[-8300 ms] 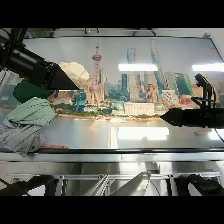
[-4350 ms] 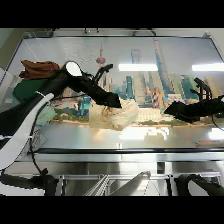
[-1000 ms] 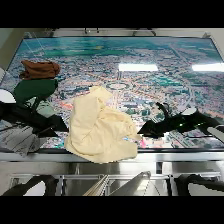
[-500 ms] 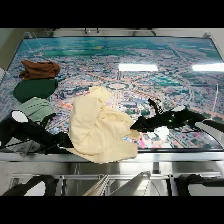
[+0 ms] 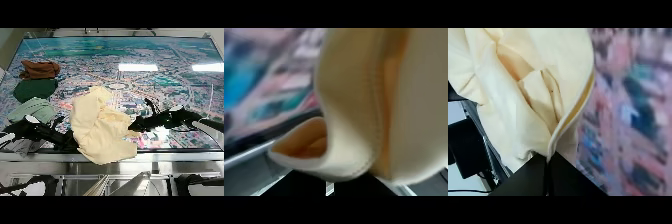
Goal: Fold the shirts.
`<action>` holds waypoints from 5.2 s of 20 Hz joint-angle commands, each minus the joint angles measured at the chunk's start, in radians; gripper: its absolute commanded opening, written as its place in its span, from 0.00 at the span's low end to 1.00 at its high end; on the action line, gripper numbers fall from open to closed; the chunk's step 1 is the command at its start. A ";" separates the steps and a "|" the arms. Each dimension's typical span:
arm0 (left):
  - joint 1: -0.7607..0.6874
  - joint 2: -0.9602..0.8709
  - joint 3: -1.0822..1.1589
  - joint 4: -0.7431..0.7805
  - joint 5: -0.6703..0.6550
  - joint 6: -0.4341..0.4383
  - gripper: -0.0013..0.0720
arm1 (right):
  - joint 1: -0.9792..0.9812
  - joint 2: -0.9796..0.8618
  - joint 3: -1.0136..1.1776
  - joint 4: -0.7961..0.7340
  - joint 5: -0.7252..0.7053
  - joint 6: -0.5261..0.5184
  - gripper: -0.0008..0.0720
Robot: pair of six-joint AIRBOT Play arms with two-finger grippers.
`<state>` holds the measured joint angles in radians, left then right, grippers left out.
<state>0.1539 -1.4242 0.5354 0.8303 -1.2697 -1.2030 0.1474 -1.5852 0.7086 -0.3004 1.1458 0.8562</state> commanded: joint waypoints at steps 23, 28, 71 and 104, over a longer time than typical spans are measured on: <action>0.260 0.593 0.927 -0.412 -0.208 -0.103 0.05 | -0.592 0.753 0.713 0.030 0.093 -0.072 0.03; 0.185 0.290 0.537 -0.412 -0.079 0.107 0.06 | -0.376 0.322 0.583 -0.115 -0.010 -0.106 0.03; 0.011 -0.579 1.042 0.058 -0.407 0.039 0.04 | -0.527 0.261 -0.420 -0.231 -0.011 0.133 0.32; 0.348 0.301 1.205 -0.734 -0.293 -0.029 0.06 | -0.767 0.565 1.020 0.020 0.245 0.196 0.03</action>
<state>0.6415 -1.0470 1.7981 -0.0006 -1.5993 -1.2850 -0.7002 -0.9668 1.7531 -0.1165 1.3937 1.0447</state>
